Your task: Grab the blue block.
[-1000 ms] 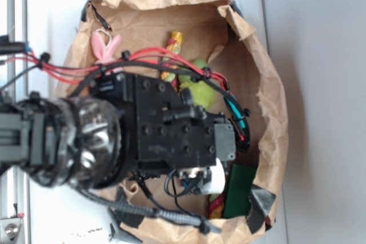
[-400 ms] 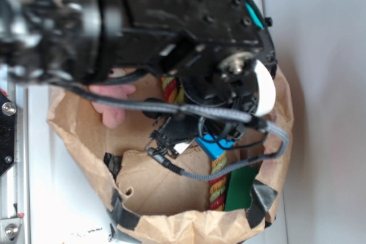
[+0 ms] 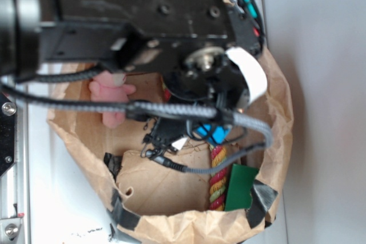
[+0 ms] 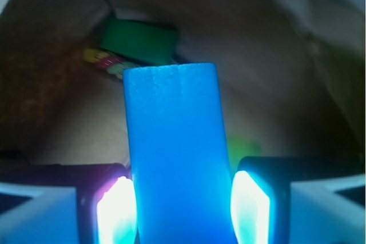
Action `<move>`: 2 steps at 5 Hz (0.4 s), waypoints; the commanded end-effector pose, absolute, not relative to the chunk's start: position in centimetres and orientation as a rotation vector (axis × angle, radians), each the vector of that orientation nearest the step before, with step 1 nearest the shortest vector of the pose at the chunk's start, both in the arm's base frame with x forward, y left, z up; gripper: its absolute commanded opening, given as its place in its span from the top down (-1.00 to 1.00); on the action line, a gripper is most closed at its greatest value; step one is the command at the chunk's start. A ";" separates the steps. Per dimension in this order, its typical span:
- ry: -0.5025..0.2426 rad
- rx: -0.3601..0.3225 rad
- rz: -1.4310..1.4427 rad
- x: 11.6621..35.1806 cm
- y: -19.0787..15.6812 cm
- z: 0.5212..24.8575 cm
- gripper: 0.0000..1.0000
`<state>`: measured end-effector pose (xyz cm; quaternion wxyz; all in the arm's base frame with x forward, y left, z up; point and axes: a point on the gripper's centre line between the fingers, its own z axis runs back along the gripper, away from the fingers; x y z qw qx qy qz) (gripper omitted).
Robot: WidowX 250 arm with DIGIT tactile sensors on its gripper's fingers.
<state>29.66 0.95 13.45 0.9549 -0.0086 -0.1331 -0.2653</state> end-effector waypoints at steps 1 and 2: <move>-0.278 0.043 -0.432 29.1 -0.8 16.9 1.00; -0.287 0.061 -0.403 28.2 -1.3 17.3 1.00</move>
